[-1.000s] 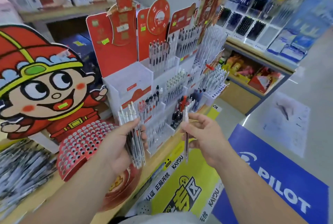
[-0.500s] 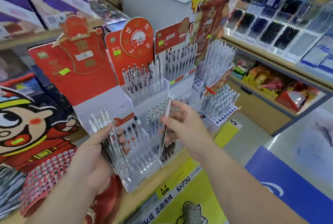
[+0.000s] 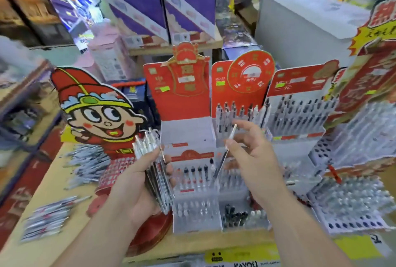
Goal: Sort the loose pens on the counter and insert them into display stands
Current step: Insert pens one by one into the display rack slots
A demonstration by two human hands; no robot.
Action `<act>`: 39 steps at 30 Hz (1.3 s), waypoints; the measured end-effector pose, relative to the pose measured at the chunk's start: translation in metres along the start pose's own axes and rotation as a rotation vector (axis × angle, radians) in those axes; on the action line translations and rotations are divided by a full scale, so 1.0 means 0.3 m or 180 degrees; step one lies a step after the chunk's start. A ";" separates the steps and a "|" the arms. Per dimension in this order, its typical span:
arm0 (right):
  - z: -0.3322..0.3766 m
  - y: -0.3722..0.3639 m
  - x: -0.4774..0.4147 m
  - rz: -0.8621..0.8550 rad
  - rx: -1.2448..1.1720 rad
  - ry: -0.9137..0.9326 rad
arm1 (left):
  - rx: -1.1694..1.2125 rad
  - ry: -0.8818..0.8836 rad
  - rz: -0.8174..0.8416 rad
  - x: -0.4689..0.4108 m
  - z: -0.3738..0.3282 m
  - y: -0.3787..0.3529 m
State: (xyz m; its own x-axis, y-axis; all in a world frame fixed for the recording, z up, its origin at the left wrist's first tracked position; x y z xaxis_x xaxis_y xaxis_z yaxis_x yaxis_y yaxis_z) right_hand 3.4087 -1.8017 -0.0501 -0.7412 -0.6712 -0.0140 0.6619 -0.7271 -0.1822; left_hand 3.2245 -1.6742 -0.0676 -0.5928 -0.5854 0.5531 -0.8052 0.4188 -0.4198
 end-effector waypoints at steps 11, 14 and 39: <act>0.118 -0.313 -0.149 0.0149 0.0973 0.0872 | 0.0274 -0.0074 0.0194 -0.082 -0.120 0.175; 0.134 -0.362 -0.179 -0.0024 0.1137 0.1093 | 0.0284 0.0117 0.0345 -0.117 -0.108 0.218; -0.032 -0.580 -0.357 0.0277 0.2061 0.1443 | 0.0268 0.0247 0.0144 -0.346 -0.041 0.435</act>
State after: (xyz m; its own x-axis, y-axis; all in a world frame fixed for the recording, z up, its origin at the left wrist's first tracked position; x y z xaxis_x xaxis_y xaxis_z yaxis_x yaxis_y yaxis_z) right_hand 3.3718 -1.6020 -0.0265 -0.5651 -0.7065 -0.4260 0.5501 -0.7075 0.4437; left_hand 3.1808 -1.5502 -0.1709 -0.6304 -0.5103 0.5850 -0.7756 0.3819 -0.5027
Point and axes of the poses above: each hand's wrist, its own x-axis away from the middle knuckle, its own y-axis out of the back of the hand, z = x × y, the point moved 7 cm from there along -x, towards the middle knuckle, and after that the axes turned 7 degrees about -x, right-handed, at the moved point
